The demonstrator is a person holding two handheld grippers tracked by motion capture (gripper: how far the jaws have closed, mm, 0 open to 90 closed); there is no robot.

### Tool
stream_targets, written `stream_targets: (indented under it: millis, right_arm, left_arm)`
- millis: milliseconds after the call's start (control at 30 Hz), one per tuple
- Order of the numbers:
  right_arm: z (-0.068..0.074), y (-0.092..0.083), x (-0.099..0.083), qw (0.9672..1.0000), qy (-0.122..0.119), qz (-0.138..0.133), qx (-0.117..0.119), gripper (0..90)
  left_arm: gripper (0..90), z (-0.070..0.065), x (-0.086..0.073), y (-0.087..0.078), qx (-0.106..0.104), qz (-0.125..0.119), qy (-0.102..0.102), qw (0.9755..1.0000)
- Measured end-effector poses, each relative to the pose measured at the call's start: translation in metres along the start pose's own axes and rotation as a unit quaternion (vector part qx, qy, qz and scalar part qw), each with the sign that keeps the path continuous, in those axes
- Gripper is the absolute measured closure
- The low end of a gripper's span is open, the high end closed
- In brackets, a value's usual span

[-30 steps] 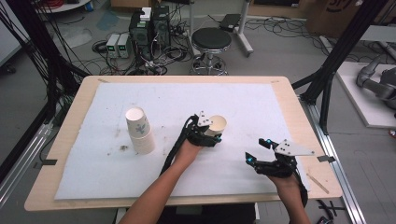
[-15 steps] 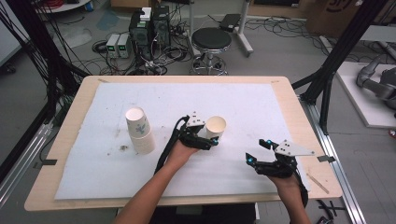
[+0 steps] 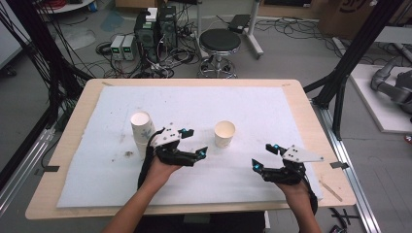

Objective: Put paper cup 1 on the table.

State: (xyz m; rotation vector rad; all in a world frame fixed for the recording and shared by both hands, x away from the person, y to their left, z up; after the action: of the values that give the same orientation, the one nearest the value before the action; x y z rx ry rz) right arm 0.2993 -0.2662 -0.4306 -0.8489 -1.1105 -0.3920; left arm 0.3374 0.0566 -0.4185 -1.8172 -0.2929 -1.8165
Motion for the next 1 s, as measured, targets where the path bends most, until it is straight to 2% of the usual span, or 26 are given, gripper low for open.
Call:
stream_targets:
  millis: [167, 233, 267, 600, 767, 1000]
  right_arm:
    - [0.002, 0.003, 0.001, 1.0000, -0.005, 0.006, 0.002, 21.1]
    - [0.001, 0.004, 0.000, 0.9999, -0.010, 0.009, -0.004, 19.9]
    - [0.001, 0.005, 0.000, 0.9999, -0.006, 0.012, -0.006, 19.8]
    - [0.002, 0.004, 0.000, 0.9999, -0.008, 0.013, 0.001, 19.8]
    - [0.002, 0.004, 0.000, 0.9998, -0.013, 0.012, 0.001, 19.8]
    - [0.001, 0.003, -0.001, 0.9998, -0.011, 0.016, -0.005, 19.9]
  left_arm:
    - [17.0, -0.006, -0.009, -0.028, 0.005, -0.011, 0.002, 0.9999]
    - [17.1, -0.007, -0.013, -0.039, 0.011, -0.015, 0.003, 0.9998]
    - [17.1, -0.006, -0.014, -0.045, 0.015, -0.017, 0.001, 0.9997]
    - [18.0, -0.006, -0.025, -0.078, 0.031, -0.034, -0.004, 0.9989]
    - [18.1, -0.002, -0.024, -0.098, 0.053, -0.042, -0.001, 0.9977]
    - [18.1, 0.006, -0.030, -0.122, 0.082, -0.049, -0.004, 0.9954]
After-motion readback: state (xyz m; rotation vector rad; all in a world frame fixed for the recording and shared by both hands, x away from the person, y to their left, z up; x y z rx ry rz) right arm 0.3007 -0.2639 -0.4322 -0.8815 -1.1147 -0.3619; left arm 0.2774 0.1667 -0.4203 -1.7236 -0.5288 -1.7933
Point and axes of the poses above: each handheld gripper's, and its own axes: y roughly forward along the jaws, x roughly out of its top, z roughly to its left, the point moved 4 cm from there along y, roughly forward along the jaws, and after that the axes turned 10 degrees about y, right-handed, at the moved point
